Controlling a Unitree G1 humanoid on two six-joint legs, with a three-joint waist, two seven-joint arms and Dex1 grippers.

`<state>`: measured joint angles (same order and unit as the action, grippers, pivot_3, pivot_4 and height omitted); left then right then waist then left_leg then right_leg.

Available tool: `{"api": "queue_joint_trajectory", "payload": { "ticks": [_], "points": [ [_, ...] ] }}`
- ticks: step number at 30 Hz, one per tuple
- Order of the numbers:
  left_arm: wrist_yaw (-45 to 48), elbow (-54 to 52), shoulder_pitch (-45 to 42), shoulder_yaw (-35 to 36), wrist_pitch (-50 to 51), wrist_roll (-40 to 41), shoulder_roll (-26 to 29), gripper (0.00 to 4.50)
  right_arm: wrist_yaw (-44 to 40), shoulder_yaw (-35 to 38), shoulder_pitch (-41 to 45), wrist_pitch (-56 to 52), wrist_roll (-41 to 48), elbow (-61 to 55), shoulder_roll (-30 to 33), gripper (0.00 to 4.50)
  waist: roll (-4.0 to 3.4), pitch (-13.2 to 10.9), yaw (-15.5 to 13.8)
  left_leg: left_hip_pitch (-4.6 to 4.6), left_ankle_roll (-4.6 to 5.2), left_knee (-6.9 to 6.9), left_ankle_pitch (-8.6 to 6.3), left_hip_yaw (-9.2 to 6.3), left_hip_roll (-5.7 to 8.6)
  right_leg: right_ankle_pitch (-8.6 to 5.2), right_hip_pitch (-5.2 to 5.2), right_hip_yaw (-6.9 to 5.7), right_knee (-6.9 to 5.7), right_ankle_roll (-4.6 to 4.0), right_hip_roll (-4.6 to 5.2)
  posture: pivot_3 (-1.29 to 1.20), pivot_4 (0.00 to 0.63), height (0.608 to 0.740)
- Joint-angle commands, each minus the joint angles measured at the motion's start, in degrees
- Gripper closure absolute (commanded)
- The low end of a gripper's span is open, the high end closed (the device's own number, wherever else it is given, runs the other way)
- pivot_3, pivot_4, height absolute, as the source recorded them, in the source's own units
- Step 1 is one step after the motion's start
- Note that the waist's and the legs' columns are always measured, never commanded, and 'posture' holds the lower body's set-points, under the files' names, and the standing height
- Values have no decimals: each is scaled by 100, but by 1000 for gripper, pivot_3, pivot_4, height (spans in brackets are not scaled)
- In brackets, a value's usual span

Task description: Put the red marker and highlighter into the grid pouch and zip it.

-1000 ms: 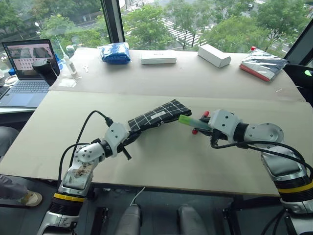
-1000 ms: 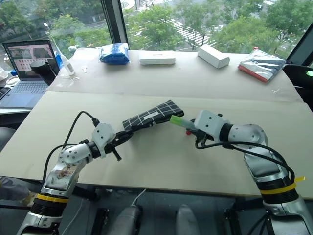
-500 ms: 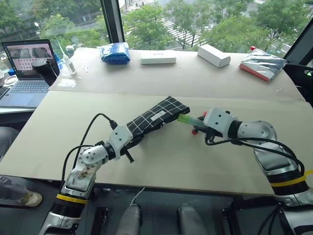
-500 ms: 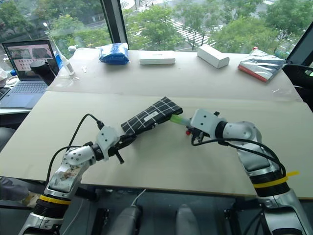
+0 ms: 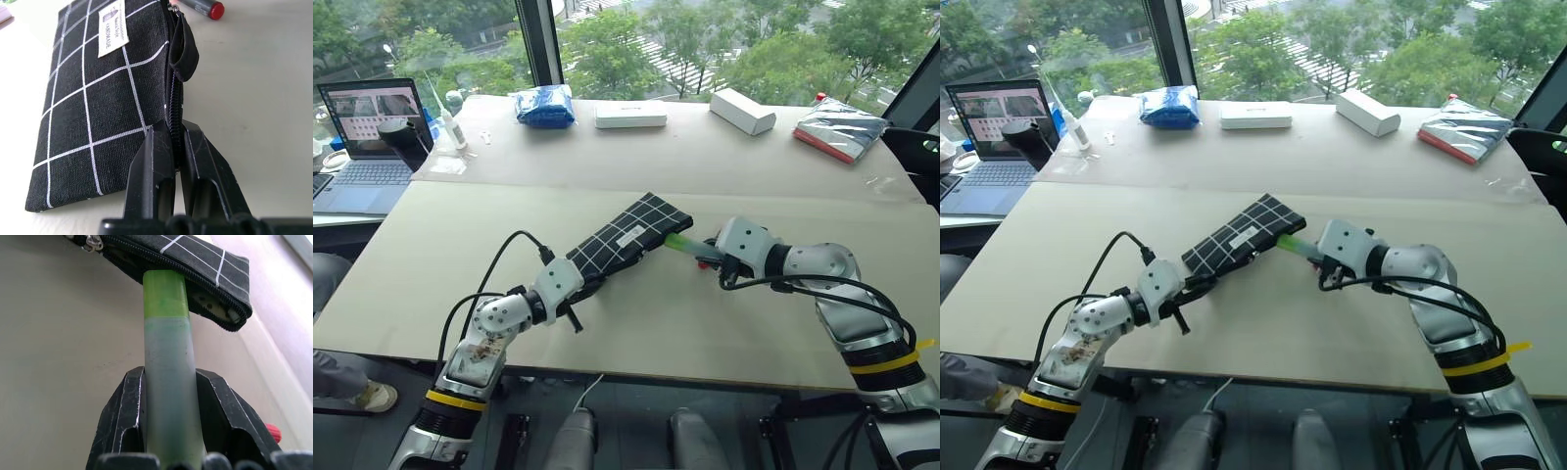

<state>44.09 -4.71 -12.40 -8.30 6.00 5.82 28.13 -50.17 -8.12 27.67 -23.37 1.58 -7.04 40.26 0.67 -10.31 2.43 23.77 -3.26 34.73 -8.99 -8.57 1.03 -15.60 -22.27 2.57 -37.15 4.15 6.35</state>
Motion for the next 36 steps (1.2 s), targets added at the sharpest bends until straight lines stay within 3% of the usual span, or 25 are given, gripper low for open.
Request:
{"api": "queue_joint_trajectory", "payload": {
  "ticks": [1,14,25,30,36],
  "points": [
    [86,-181,28,-23,-163,-1,60,4500,-23,332,188,-462,321,-308,43,3452,0,0,1,0,0,0,0,0,0,0,0,0,0,0,0,0,150,740],
    [216,-80,-75,-41,-180,8,72,4500,88,279,295,-963,328,-314,60,3452,0,0,1,0,0,0,0,0,0,0,0,0,0,0,0,0,150,740],
    [267,-8,-125,-65,-208,20,46,4500,329,33,60,-1930,707,-1082,-560,3452,0,0,3,0,0,3,0,0,0,0,0,0,-3,1,0,0,150,740],
    [287,7,-163,-78,-203,26,32,4500,501,386,146,-2439,1152,-1170,-828,3452,0,0,3,0,0,3,0,0,0,0,0,0,-3,1,0,0,150,740],
    [307,24,-188,-81,-195,33,17,4500,538,682,209,-2567,1446,-1084,-716,3452,0,0,-3,0,0,4,0,0,0,1,0,0,-3,1,0,0,150,740]
  ]
}}
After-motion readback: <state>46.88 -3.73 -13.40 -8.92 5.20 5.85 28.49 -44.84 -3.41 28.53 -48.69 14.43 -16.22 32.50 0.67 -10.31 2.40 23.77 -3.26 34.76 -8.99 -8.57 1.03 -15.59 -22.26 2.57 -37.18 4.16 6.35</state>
